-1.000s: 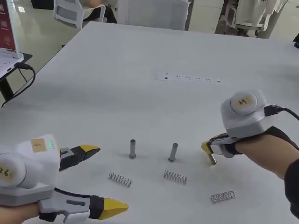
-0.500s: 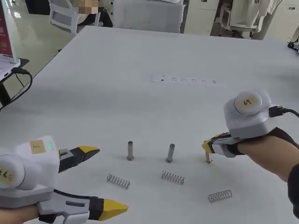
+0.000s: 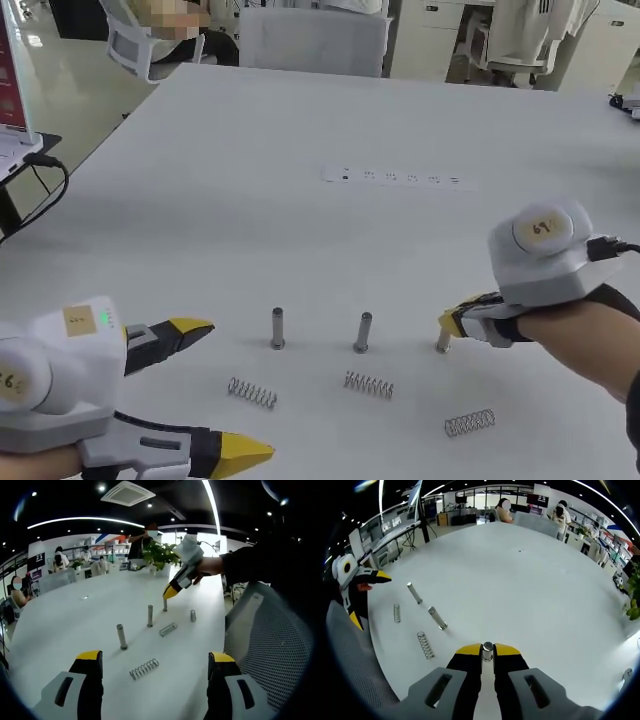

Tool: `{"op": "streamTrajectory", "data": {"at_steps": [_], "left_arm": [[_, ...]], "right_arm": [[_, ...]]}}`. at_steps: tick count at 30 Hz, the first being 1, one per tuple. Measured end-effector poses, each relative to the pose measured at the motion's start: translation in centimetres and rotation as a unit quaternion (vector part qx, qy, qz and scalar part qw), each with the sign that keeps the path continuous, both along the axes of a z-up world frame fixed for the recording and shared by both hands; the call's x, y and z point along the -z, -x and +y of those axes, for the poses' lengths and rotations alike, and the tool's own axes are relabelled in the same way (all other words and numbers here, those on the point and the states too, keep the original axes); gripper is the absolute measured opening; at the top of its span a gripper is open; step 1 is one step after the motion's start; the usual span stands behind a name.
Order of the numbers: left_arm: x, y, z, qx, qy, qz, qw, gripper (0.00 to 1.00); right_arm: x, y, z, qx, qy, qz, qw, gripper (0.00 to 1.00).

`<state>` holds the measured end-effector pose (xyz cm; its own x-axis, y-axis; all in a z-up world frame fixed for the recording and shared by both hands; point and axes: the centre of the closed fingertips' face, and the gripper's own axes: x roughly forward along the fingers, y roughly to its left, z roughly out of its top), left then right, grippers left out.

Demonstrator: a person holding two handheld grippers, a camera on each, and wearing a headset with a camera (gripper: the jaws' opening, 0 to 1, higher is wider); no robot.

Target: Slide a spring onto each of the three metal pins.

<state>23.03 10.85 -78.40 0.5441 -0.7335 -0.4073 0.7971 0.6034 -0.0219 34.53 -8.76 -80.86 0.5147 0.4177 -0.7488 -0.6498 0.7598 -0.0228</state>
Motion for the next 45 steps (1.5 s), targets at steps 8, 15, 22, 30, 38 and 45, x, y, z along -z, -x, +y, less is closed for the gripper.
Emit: {"op": "streamTrajectory", "data": {"at_steps": [8, 15, 22, 30, 38, 45], "left_arm": [[0.1, 0.1, -0.3, 0.004, -0.001, 0.002, 1.0000, 0.83], [0.2, 0.1, 0.0, 0.004, 0.001, 0.002, 1.0000, 0.83], [0.3, 0.1, 0.0, 0.004, 0.000, 0.002, 1.0000, 0.83], [0.2, 0.0, -0.1, 0.004, 0.000, 0.002, 1.0000, 0.83], [0.2, 0.1, -0.1, 0.004, 0.001, 0.002, 1.0000, 0.83], [0.1, 0.2, -0.3, 0.004, 0.002, 0.001, 1.0000, 0.83]], "right_arm": [[0.0, 0.4, 0.0, -0.010, 0.005, 0.000, 0.9999, 0.06], [0.0, 0.5, 0.0, -0.018, 0.011, -0.003, 0.9998, 0.07], [0.0, 0.4, 0.0, -0.022, 0.010, -0.007, 0.9997, 0.09], [-0.2, 0.7, -0.3, -0.024, 0.010, -0.012, 0.9996, 0.11], [-1.0, 1.8, -1.1, -0.036, 0.019, -0.024, 0.9989, 0.12], [-1.3, 3.1, -1.9, -0.057, 0.031, -0.029, 0.9975, 0.13]]}}
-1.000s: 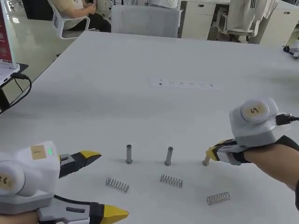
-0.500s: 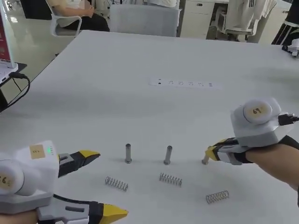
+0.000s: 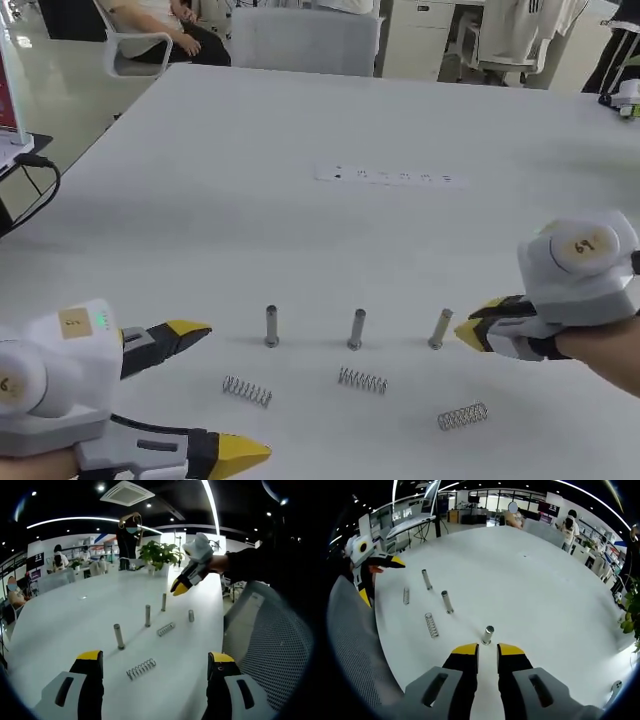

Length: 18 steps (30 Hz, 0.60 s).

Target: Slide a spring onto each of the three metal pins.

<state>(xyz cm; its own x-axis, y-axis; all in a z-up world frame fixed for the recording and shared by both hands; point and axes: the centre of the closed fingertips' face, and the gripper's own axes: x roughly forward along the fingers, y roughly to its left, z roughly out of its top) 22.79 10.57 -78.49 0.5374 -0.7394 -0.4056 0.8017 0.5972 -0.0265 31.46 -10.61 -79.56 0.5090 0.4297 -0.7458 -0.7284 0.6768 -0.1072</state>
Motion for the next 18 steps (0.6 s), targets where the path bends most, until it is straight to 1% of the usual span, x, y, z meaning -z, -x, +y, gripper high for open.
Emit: {"op": "streamTrajectory", "data": {"at_steps": [2, 5, 6, 10, 13, 16, 18], "left_arm": [[0.0, 0.0, 0.0, 0.000, 0.000, 0.000, 1.0000, 0.83], [-0.1, 0.1, 0.0, 0.000, -0.001, -0.001, 1.0000, 0.82], [-0.1, 0.1, 0.0, 0.000, -0.001, 0.000, 1.0000, 0.82], [-0.1, 0.2, -0.1, 0.001, -0.001, 0.000, 1.0000, 0.82], [0.0, 0.3, -0.2, 0.002, -0.002, 0.001, 1.0000, 0.82], [0.0, 0.3, -0.2, 0.001, -0.002, 0.001, 1.0000, 0.82], [0.0, 0.3, -0.2, 0.001, -0.002, 0.001, 1.0000, 0.82]], "right_arm": [[0.1, 0.4, -0.1, -0.008, 0.003, 0.003, 1.0000, 0.13], [0.5, 1.4, -0.3, -0.037, 0.011, 0.010, 0.9992, 0.14], [0.5, 1.7, -0.4, -0.038, 0.015, 0.012, 0.9991, 0.14], [0.7, 2.7, -0.4, -0.064, 0.019, 0.020, 0.9976, 0.14], [1.0, 3.8, 0.0, -0.100, 0.026, 0.029, 0.9943, 0.14], [1.4, 5.1, 0.8, -0.134, 0.032, 0.043, 0.9896, 0.15], [1.8, 6.1, 1.3, -0.164, 0.037, 0.057, 0.9841, 0.15]]}}
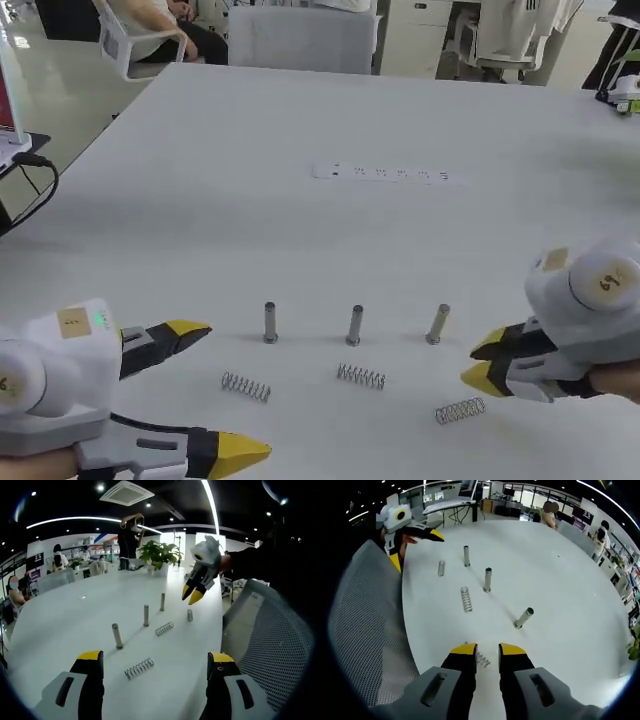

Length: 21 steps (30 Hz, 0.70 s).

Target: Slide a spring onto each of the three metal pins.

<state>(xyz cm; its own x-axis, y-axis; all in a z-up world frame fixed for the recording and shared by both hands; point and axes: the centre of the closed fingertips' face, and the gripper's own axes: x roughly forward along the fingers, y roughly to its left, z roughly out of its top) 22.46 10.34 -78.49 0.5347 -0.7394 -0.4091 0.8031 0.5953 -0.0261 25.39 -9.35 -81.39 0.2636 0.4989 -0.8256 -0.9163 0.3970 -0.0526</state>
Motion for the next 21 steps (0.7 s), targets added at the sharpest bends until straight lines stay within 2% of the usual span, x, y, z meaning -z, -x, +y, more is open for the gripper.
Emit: {"op": "streamTrajectory", "data": {"at_steps": [4, 8, 14, 18, 21], "left_arm": [[0.0, 0.0, 0.0, -0.001, 0.000, 0.000, 1.0000, 0.82], [0.0, 0.0, 0.2, -0.003, 0.002, 0.001, 1.0000, 0.82], [0.1, 0.0, 0.3, -0.005, 0.003, 0.002, 1.0000, 0.81], [0.1, 0.0, 0.3, -0.006, 0.004, 0.003, 1.0000, 0.81], [0.1, 0.1, 0.3, -0.006, 0.004, 0.003, 1.0000, 0.81]], "right_arm": [[0.8, 1.3, 0.6, -0.052, 0.026, 0.011, 0.9982, 0.16], [1.5, 1.7, 0.7, -0.086, 0.051, 0.014, 0.9949, 0.16], [2.2, 1.9, 1.3, -0.114, 0.072, 0.017, 0.9907, 0.15], [2.7, 2.0, 1.4, -0.141, 0.097, 0.020, 0.9851, 0.14], [3.0, 2.0, 1.6, -0.149, 0.101, 0.023, 0.9834, 0.14]]}}
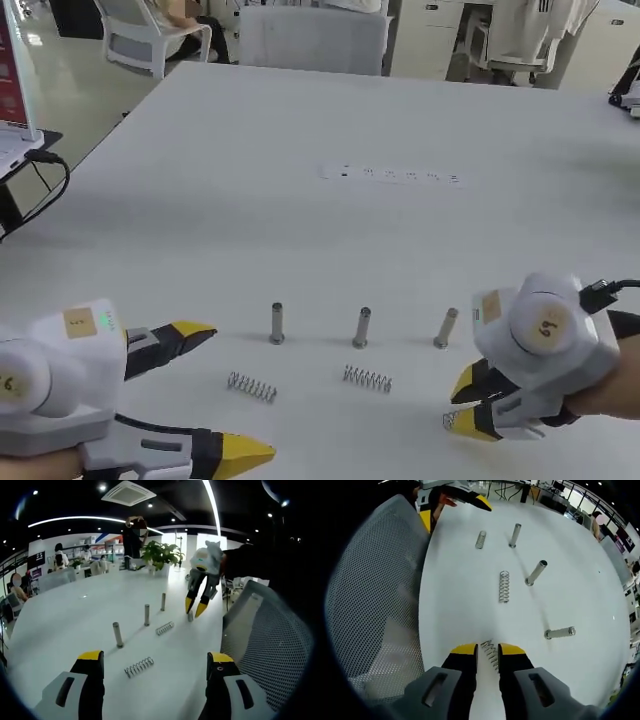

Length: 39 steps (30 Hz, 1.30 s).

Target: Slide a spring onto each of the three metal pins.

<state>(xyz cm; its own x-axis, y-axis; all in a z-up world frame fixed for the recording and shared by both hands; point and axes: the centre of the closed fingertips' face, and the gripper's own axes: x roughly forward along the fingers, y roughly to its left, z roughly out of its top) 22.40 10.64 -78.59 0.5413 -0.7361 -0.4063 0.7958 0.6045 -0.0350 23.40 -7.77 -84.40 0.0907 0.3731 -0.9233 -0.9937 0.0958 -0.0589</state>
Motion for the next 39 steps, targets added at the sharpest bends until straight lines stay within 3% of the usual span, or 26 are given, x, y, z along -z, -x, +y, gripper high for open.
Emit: {"op": "streamTrajectory", "data": {"at_steps": [15, 24, 30, 39], "left_arm": [[0.1, 0.1, 0.1, -0.001, 0.001, 0.003, 1.0000, 0.80], [-0.1, 0.1, -0.1, 0.002, 0.003, 0.000, 1.0000, 0.79], [-0.3, 0.1, -0.3, 0.005, 0.003, -0.002, 1.0000, 0.79], [-1.1, 0.2, -0.6, 0.009, 0.005, -0.009, 0.9999, 0.78]], "right_arm": [[1.5, 0.1, -0.4, -0.029, 0.035, 0.007, 0.9989, 0.11], [1.5, -0.1, -0.3, -0.004, 0.025, 0.019, 0.9995, 0.10], [1.4, 0.1, 0.1, 0.022, 0.006, 0.026, 0.9994, 0.10], [0.1, 0.0, 0.9, 0.070, -0.055, 0.023, 0.9957, 0.10]]}}
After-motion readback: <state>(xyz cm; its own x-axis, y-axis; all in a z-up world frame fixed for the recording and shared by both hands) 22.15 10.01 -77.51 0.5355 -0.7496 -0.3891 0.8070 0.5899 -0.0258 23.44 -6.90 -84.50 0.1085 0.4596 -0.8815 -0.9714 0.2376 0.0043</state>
